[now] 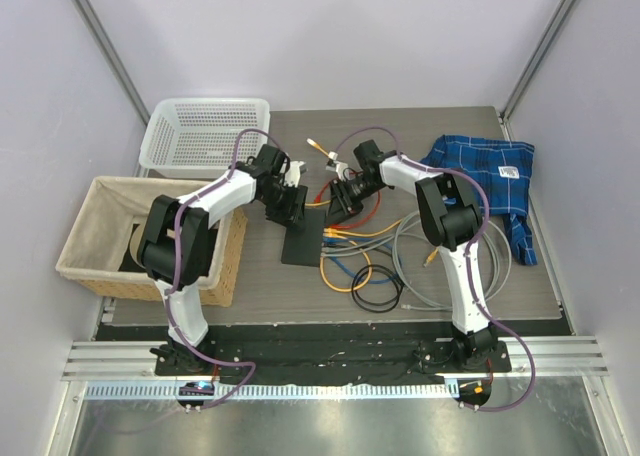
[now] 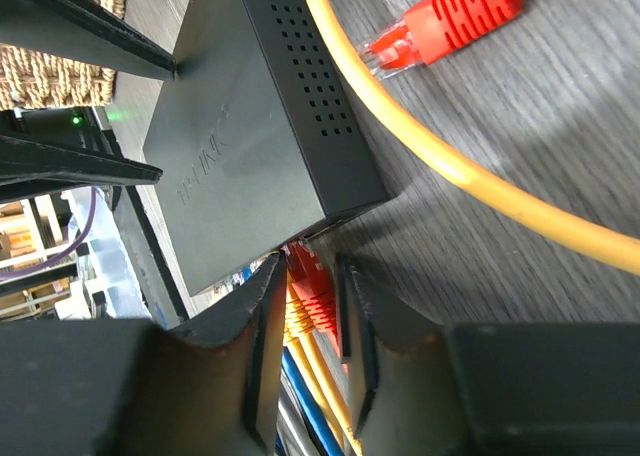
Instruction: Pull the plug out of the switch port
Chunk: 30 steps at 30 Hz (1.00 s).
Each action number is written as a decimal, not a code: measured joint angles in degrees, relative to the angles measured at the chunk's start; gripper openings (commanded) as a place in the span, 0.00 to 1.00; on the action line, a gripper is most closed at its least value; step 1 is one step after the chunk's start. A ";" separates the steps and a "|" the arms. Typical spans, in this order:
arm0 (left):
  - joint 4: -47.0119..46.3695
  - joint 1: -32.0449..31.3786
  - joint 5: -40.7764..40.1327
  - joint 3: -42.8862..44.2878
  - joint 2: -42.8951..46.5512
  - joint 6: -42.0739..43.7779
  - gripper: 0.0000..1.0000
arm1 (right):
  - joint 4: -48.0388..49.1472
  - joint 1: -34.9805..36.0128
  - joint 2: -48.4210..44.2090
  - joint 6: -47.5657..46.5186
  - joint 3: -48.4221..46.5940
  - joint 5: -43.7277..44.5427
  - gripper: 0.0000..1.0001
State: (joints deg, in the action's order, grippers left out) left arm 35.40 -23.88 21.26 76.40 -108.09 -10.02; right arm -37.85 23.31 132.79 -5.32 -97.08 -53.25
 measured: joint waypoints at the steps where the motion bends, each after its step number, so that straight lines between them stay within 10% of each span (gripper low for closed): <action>1: 0.00 0.02 0.02 0.02 -0.04 0.00 0.52 | 0.00 0.11 0.04 0.02 -0.02 0.31 0.27; 12: -0.26 0.02 0.87 0.66 -0.72 -0.04 0.52 | -1.77 0.33 0.26 -2.05 -0.98 1.01 0.03; 30: -0.46 -0.15 1.75 0.72 -0.94 -0.04 0.52 | -18.36 0.50 6.73 -17.18 -12.02 -1.64 0.02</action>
State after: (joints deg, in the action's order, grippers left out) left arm 34.94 -24.03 23.00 77.12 -109.03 -10.07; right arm -56.21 23.81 139.52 -22.50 -109.10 -54.89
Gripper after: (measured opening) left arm 0.514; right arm 0.229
